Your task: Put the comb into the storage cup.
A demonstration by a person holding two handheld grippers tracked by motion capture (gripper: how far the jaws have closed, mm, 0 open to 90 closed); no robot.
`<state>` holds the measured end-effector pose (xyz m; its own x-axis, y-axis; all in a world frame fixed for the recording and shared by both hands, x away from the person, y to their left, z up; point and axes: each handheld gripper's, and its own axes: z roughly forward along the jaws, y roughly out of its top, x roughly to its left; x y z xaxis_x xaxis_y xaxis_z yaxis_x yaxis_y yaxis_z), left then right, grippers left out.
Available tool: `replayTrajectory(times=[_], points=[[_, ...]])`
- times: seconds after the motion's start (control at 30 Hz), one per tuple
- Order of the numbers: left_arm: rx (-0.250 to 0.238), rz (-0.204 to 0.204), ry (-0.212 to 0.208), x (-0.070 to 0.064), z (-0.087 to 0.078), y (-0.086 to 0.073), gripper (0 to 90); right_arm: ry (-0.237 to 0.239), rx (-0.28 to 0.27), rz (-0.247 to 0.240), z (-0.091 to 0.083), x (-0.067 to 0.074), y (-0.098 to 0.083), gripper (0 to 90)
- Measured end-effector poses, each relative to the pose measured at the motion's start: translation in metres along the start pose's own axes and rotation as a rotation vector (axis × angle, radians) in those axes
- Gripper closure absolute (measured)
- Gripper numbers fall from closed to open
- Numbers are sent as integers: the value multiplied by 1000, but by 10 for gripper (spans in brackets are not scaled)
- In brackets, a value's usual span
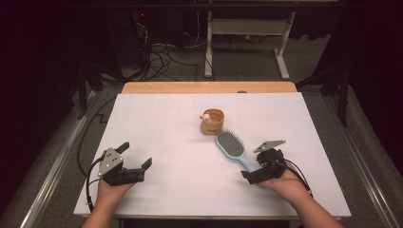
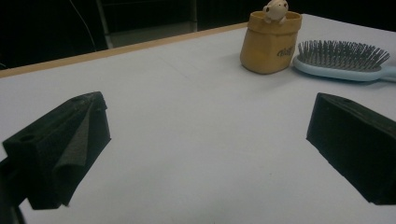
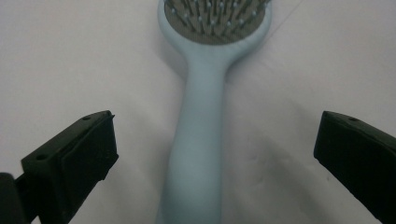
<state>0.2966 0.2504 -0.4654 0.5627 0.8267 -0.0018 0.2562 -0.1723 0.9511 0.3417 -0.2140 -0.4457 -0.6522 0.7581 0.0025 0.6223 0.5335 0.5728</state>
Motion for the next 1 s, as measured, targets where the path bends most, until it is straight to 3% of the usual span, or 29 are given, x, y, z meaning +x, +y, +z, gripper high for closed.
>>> replayTrajectory(times=[0.27, 0.6, 1.0], points=[[-6, -5, -4, 0, -1, 0, 3, 7, 8, -7, 19, -2, 19, 0], [-11, -8, -3, 1, -1, 0, 3, 6, 10, -13, 28, -6, 37, 0], [-12, -14, -7, 1, -1, 0, 4, -2, 56, -31, 48, -5, 62, 0]])
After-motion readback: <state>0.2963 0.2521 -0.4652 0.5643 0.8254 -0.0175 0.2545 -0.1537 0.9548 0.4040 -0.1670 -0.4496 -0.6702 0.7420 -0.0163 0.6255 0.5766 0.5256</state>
